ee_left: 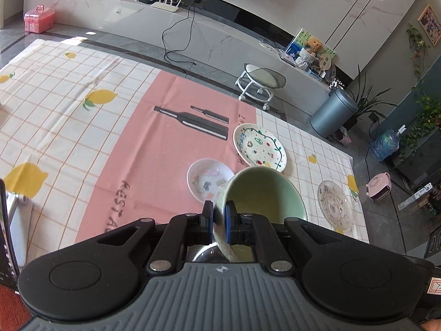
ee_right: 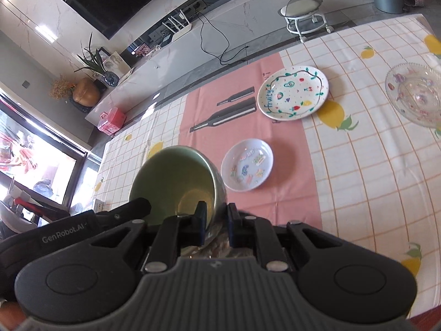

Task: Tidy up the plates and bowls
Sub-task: 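Carry the green bowl with both tools and lower it into the blue bowl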

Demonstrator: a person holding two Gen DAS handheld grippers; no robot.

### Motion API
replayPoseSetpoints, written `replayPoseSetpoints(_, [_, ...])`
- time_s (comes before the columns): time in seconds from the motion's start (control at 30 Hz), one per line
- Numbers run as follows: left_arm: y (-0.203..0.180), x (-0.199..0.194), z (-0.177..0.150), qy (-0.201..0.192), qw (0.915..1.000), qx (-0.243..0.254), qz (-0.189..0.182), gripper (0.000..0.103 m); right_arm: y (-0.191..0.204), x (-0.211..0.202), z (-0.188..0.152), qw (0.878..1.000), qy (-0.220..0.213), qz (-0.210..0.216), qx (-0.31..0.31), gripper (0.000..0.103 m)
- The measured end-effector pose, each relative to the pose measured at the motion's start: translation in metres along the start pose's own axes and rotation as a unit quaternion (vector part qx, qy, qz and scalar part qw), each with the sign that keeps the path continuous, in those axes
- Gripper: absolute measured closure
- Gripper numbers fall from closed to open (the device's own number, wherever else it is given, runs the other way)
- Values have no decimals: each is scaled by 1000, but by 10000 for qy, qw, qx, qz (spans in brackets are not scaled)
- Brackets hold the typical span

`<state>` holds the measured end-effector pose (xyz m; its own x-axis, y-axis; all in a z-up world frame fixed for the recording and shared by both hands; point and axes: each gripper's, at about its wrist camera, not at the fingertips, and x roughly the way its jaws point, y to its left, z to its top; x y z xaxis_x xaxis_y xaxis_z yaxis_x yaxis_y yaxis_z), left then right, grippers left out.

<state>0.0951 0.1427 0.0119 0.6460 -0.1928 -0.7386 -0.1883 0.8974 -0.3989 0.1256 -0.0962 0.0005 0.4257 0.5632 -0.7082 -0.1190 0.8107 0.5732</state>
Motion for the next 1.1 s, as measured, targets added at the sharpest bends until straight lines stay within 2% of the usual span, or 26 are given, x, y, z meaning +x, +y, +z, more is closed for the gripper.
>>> replayPoseSetpoints(0.2, [9,11,-34,361,9993,-41,82,94,-13,1,-30,9996,112,-239,93,91])
replayPoseSetpoints(0.37, [8,11,-50,431,9986,179,257,94,-17,10,-43,9986,216,-471,-68,92])
replayPoseSetpoints(0.73, [-4,17,-61,621,9944,738,430,91,-11,19,-49,9937,211,-882,-663,95])
replayPoseSetpoints(1.1, [-5,21,-62,680,9929,821,528,90,-2,30,-55,9858,151,-1151,-1210,97])
